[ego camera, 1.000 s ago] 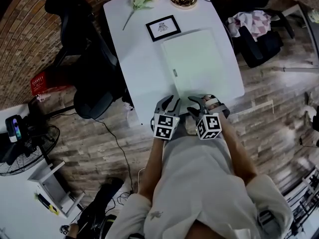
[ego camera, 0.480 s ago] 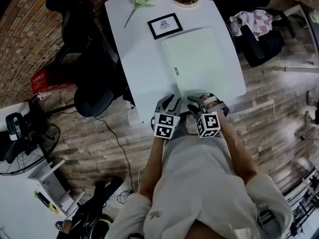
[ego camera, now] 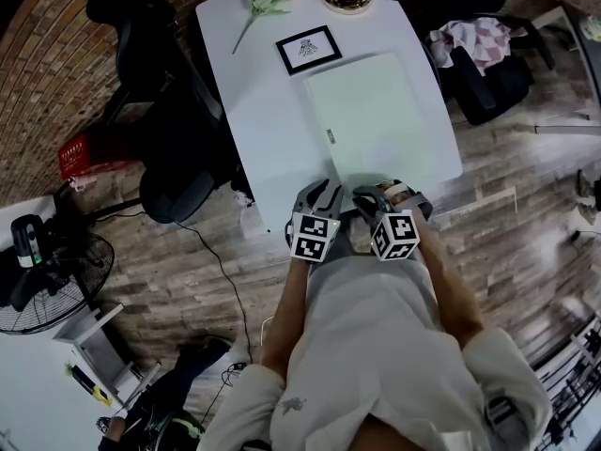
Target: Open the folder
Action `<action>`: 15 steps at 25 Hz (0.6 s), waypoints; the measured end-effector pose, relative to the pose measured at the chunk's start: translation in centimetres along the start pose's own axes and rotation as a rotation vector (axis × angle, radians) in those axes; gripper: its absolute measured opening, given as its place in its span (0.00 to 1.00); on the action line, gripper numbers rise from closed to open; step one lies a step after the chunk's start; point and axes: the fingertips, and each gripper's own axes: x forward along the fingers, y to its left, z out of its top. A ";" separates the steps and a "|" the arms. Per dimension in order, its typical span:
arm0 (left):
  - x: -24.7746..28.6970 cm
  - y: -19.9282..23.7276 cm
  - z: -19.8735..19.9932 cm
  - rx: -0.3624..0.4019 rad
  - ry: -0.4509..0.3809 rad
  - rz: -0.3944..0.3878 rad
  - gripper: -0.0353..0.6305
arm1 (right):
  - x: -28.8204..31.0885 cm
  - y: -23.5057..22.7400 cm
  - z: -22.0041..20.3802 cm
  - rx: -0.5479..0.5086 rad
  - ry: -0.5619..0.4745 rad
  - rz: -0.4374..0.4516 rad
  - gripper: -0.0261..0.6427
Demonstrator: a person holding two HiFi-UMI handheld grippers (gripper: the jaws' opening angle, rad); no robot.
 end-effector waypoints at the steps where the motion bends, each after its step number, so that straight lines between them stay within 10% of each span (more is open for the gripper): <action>1: 0.0 0.0 0.0 0.001 0.001 -0.001 0.23 | -0.2 -0.1 0.2 0.017 -0.012 -0.002 0.12; 15: 0.5 -0.8 -0.1 0.018 0.008 -0.025 0.23 | -2.2 -1.5 1.8 0.109 -0.074 -0.058 0.06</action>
